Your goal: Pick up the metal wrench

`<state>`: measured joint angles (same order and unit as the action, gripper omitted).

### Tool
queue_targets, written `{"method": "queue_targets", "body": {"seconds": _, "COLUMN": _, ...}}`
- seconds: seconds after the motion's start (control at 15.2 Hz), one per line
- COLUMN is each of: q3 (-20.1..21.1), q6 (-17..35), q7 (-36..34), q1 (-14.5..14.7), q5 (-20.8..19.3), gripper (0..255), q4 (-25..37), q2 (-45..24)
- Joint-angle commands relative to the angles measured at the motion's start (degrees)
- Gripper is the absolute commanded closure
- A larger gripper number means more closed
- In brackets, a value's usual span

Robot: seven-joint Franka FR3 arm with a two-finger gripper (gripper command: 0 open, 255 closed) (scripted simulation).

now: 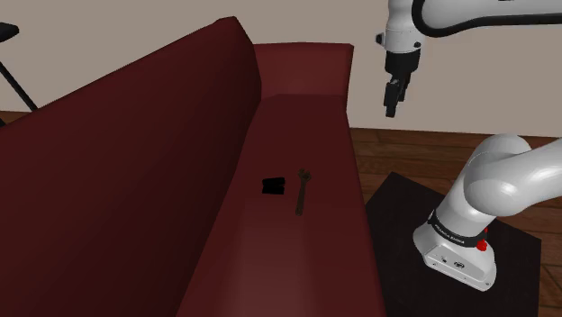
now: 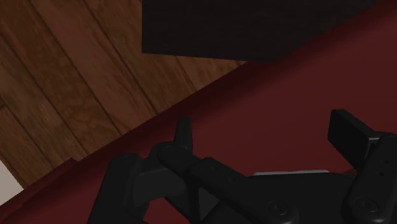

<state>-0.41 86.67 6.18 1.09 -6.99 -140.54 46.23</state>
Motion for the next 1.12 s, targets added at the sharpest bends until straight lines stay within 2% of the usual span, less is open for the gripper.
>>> {"method": "queue_targets", "body": {"seconds": 0.0, "q3": 0.0, "q6": 0.0, "q7": 0.0, "q1": 0.0, "q5": 0.0, "gripper": 0, "q4": 0.0, "q2": 0.0}}
{"method": "queue_targets", "body": {"seconds": 0.53, "q3": 10.1, "q6": 11.9, "q7": -23.6, "q1": -1.4, "q5": 10.8, "gripper": 0, "q4": -9.2, "q2": -1.1}}
{"method": "queue_targets", "body": {"seconds": 1.06, "q3": 21.3, "q6": 28.2, "q7": -46.3, "q1": -3.3, "q5": 19.5, "gripper": 0, "q4": -11.6, "q2": -11.5}}
